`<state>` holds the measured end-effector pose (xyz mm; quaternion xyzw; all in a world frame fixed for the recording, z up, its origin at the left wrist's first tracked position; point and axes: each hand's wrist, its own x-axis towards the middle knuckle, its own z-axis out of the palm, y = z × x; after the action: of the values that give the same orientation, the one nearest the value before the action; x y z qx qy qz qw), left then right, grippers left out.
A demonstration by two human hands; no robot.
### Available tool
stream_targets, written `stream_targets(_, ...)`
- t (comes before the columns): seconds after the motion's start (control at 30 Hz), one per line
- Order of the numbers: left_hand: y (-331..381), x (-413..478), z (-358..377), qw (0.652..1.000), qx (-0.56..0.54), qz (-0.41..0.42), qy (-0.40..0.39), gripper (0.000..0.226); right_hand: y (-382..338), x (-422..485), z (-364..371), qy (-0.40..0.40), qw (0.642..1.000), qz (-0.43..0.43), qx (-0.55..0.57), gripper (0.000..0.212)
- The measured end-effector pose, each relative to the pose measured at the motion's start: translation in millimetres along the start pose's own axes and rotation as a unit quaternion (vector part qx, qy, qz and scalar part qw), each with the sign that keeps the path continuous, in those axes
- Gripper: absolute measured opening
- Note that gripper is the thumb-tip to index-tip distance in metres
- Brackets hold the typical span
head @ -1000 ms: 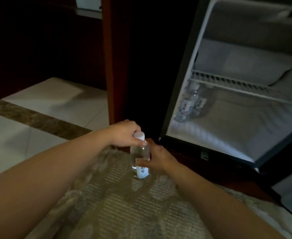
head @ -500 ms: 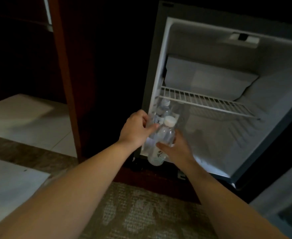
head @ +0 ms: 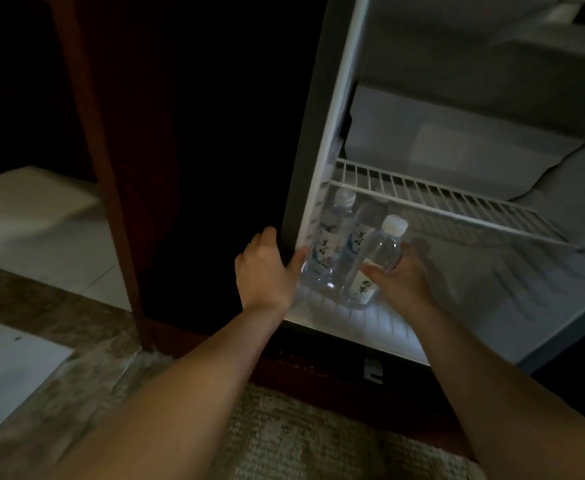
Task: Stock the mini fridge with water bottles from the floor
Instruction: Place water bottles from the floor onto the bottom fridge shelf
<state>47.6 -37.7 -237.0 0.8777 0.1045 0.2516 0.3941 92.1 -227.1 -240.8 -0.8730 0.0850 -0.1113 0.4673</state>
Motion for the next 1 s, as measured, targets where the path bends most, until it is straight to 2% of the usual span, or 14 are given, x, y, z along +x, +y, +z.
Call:
stream_targets(0.27, -7, -6, 13, 0.999, -0.044, 0.007, 0.030, 0.049, -14, 25, 13, 0.016, 0.996, 0.011, -0.089, 0.060)
stream_targets(0.47, -9, -5, 13, 0.998, -0.065, -0.002, 0.016, 0.048, -20, 30, 17, 0.009, 0.995, 0.023, -0.094, 0.059)
stream_targets(0.57, -8, -3, 9, 0.999, -0.036, 0.004, 0.003, 0.047, -20, 33, 17, -0.012, 0.997, 0.031, -0.077, 0.066)
stream_targets(0.63, -5, -3, 5, 1.000, -0.024, 0.001, -0.005, 0.047, -21, 31, 21, -0.019, 0.999, 0.044, -0.024, 0.077)
stream_targets(0.73, -4, -2, 1, 0.999, -0.035, -0.010, -0.018, 0.046, -16, 20, 27, 0.016, 0.998, 0.059, 0.012, 0.073)
stream_targets(0.8, -8, -1, -1, 0.998, -0.053, -0.026, -0.037, 0.046, -11, 10, 29, 0.016, 0.997, 0.069, 0.011, 0.069)
stream_targets(0.9, -18, -2, -8, 0.994, -0.055, -0.037, -0.092, 0.049, -6, -7, 33, -0.011, 0.996, 0.065, -0.061, 0.059)
stream_targets(1.0, -28, -5, -26, 0.979, 0.021, -0.034, -0.199, 0.055, -10, -32, 38, -0.032, 0.990, 0.067, -0.124, 0.052)
